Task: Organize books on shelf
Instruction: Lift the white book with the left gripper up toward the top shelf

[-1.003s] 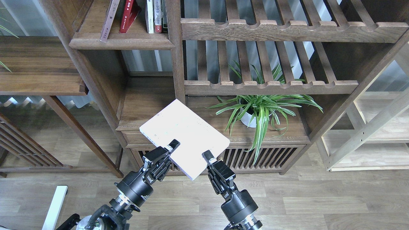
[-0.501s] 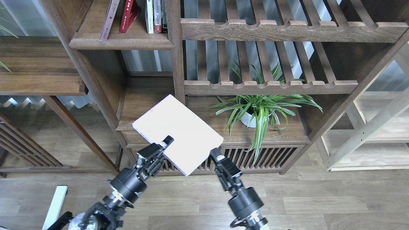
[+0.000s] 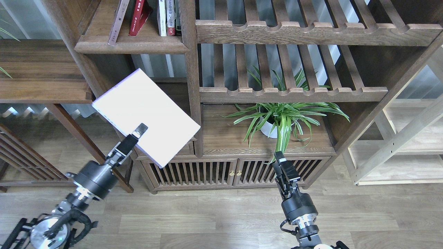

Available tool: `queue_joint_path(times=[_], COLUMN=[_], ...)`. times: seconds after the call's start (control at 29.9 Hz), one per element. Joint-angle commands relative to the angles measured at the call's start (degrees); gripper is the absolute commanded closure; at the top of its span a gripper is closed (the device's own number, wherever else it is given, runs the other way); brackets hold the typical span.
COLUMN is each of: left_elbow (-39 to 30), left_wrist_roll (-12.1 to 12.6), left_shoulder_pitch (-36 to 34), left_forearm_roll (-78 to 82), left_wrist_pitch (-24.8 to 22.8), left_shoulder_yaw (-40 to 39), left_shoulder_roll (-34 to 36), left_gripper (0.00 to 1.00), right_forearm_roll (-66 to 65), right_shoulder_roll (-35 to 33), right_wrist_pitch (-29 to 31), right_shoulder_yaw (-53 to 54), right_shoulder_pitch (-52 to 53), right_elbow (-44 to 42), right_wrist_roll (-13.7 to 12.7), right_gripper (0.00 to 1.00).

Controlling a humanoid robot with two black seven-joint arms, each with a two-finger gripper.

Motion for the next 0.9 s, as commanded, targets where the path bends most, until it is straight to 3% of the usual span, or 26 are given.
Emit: queue_joint_path(times=[0.0,0.27,0.67,0.87], left_elbow=[-5.91,-14.26,-16.03,-15.86], left_wrist_roll=[-0.03,0.06,1.99,5.77], left_shoulder_pitch=[2.7,5.7,3.68,-1.32], left_forearm_roll=[7.0,13.87,14.14,14.14], left_wrist_pitch=[0.0,0.0,0.0,0.0], left_shoulder_yaw=[-4.91,-13.17,-21.09,-23.29], left_shoulder_roll=[-1.59,-2.48,-2.48,-2.48], left_gripper=[1.0,1.0,1.0,1.0], right_forearm_roll=[0.12,0.12,0.12,0.12], right_shoulder_roll=[0.0,0.0,0.0,0.0], right_wrist_pitch=[0.05,0.32,1.11,1.81], right_shoulder_yaw=[0.89,1.06,0.19,0.01], right_shoulder_pitch=[0.0,-0.09,-0.17,-1.05], right_elbow=[0.08,0.08,0.08,0.17], right_wrist_roll=[-0.01,-0.01,0.07,-0.01], right_gripper=[0.34,0.33,0.33,0.33])
